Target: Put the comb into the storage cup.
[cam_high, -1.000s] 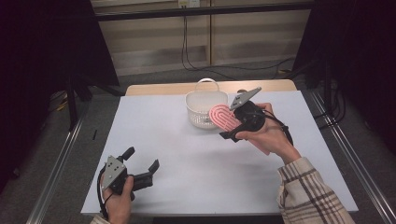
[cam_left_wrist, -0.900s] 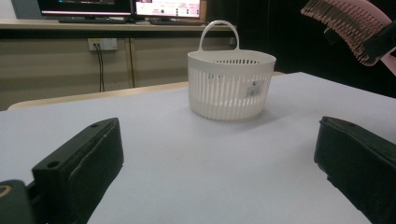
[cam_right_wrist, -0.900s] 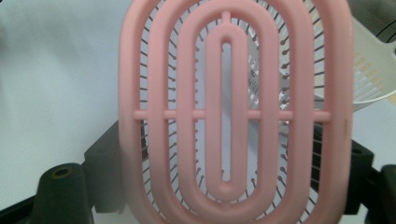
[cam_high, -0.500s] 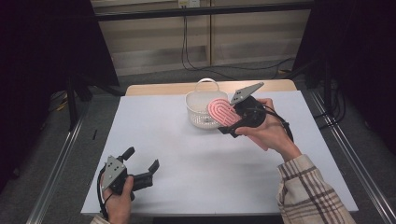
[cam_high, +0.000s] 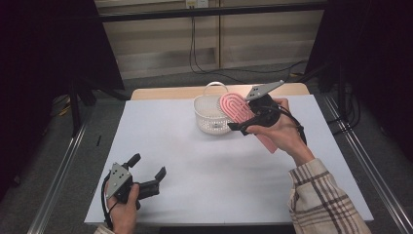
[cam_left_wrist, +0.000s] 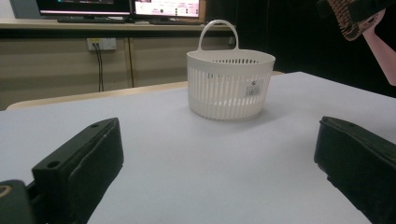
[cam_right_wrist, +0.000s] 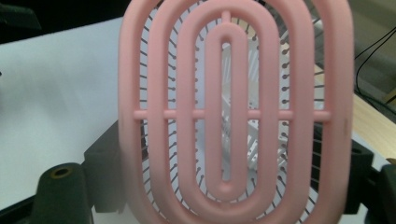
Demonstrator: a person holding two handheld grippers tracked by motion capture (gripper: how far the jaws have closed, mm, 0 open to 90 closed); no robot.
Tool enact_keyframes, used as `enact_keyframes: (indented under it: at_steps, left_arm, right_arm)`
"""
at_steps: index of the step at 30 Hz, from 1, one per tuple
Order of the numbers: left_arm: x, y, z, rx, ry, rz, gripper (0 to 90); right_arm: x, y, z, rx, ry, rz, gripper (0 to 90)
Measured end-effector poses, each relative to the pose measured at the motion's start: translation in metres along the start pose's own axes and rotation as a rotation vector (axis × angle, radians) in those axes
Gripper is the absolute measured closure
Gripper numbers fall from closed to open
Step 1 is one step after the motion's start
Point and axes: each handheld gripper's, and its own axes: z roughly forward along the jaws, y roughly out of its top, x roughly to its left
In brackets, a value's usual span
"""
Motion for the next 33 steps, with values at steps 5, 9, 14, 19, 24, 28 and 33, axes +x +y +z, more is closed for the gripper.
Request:
enact_keyframes:
  at_steps: [5,9,14,19,24,28,33]
  left_arm:
    - [0.0,0.0,0.0,0.001,-0.001,0.002,1.5]
    - [0.0,0.0,0.0,0.001,0.0,0.004,1.5]
    - [0.0,0.0,0.0,0.0,0.0,0.002,1.5]
    - [0.0,0.0,0.0,0.0,0.0,0.002,1.5]
    - [0.0,0.0,0.0,-0.002,0.0,0.0,1.5]
    - [0.0,0.0,0.0,0.0,-0.001,0.001,1.5]
    - [0.0,0.0,0.0,0.002,-0.001,0.007,1.5]
  right_arm:
    - [0.0,0.003,-0.002,-0.039,-0.005,-0.004,20.1]
    - [-0.002,0.005,-0.004,-0.064,-0.021,0.004,20.1]
    - [-0.003,0.007,-0.006,-0.103,-0.03,0.017,20.1]
    - [-0.003,0.01,-0.007,-0.146,-0.031,0.023,20.1]
    - [-0.003,0.012,-0.008,-0.18,-0.041,0.025,20.1]
    - [-0.004,0.013,-0.009,-0.209,-0.043,0.023,20.1]
    - [-0.005,0.015,-0.009,-0.241,-0.06,0.016,20.1]
